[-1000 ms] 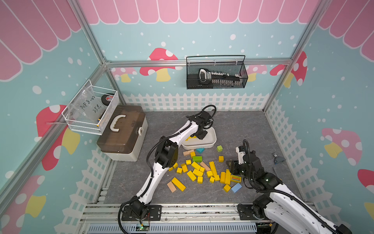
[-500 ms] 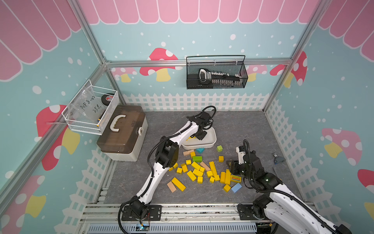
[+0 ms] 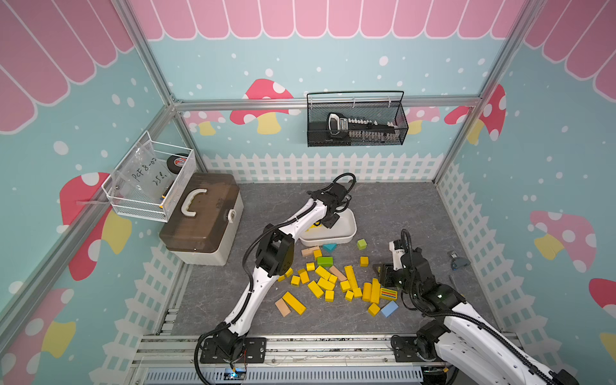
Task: Pick out the yellow building blocks
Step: Place the building block in the storage box.
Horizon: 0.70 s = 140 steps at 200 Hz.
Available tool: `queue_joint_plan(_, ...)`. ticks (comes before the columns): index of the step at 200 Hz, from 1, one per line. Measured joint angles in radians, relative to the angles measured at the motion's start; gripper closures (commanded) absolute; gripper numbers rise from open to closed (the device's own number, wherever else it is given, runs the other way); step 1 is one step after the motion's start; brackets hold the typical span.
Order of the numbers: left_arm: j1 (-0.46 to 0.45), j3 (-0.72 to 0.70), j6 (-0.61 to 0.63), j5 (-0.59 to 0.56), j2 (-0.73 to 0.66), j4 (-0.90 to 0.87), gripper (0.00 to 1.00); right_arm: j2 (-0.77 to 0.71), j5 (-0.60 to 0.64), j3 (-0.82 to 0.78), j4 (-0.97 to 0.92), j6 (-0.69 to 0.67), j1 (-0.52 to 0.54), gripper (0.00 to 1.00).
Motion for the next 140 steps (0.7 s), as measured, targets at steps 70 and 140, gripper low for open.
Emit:
queue_joint_plan(70, 0.000, 0.000, 0.013, -0.032, -0.012, 0.000, 0.59, 0.000, -0.004, 0.000, 0.000, 0.000, -0.005, 0.50)
queue_joint_plan(140, 0.000, -0.027, 0.027, -0.039, -0.045, 0.005, 0.63, 0.000, -0.011, -0.002, 0.001, 0.000, -0.006, 0.49)
